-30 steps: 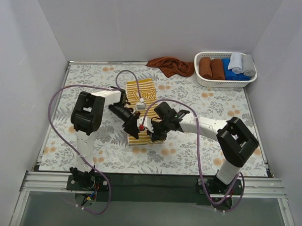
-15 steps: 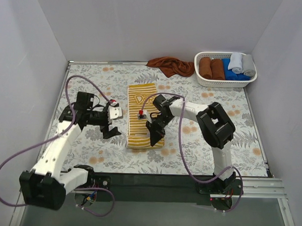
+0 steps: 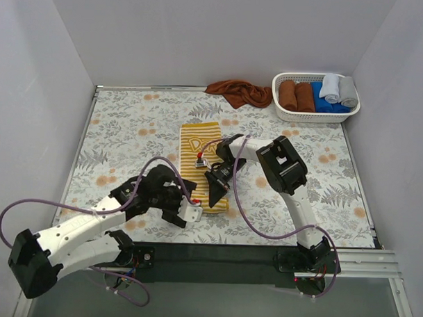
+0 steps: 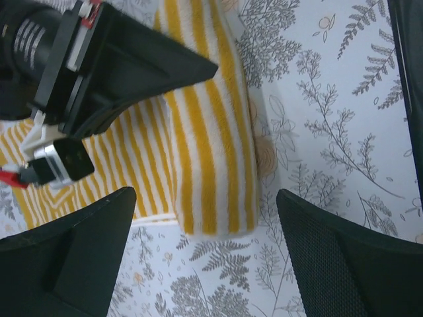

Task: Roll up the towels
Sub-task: Roll the towel

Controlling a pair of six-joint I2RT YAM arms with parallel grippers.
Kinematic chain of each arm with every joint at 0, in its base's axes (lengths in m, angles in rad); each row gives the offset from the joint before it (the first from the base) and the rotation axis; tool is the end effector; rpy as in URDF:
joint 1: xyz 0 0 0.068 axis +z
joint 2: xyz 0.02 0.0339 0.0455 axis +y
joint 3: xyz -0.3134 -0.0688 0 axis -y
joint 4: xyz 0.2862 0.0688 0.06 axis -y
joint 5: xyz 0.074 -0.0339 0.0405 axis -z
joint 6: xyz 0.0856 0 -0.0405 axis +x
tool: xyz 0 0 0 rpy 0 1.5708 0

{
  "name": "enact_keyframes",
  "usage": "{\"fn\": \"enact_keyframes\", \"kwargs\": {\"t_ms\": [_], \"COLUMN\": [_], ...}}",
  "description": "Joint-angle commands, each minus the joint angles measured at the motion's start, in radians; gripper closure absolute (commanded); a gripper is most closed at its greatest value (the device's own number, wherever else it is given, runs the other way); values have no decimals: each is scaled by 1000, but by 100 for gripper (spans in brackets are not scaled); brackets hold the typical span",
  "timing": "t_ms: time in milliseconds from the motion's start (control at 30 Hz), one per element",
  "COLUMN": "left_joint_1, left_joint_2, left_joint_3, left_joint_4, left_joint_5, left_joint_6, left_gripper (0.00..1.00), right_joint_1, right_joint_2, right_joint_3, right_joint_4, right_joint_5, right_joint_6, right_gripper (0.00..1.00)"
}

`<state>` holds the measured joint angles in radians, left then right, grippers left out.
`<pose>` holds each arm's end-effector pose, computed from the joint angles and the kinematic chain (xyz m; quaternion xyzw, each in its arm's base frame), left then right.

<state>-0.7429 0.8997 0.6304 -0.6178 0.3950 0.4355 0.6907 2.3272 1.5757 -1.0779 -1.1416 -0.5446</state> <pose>0.1350 -0.1688 0.2220 0.5681 0.7315 -0.2330 0.2965 0.3028 0.3512 0.0839 0.4264 -0.7206 -0.5264 0.1473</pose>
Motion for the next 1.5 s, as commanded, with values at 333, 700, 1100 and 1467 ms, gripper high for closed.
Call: {"fn": "enact_keyframes", "kwargs": {"t_ms": [333, 700, 1100, 1467], "left_joint_1": [-311, -129, 69, 255], "left_joint_2": [313, 487, 787, 1180], "left_joint_3": [-81, 135, 429, 768], "left_joint_4": [291, -27, -378, -694], "left_joint_5": [-383, -63, 313, 482], "left_joint_6": [-55, -103, 48, 232], "left_gripper": [36, 88, 95, 92], "right_joint_1": [-3, -105, -376, -196], "right_joint_2": [106, -27, -417, -897], "right_joint_3": [73, 122, 51, -356], "right_joint_4": [-77, -86, 96, 463], "right_joint_5": [54, 126, 316, 549], "right_joint_6": [2, 17, 63, 18], "right_gripper": [99, 58, 48, 45]}}
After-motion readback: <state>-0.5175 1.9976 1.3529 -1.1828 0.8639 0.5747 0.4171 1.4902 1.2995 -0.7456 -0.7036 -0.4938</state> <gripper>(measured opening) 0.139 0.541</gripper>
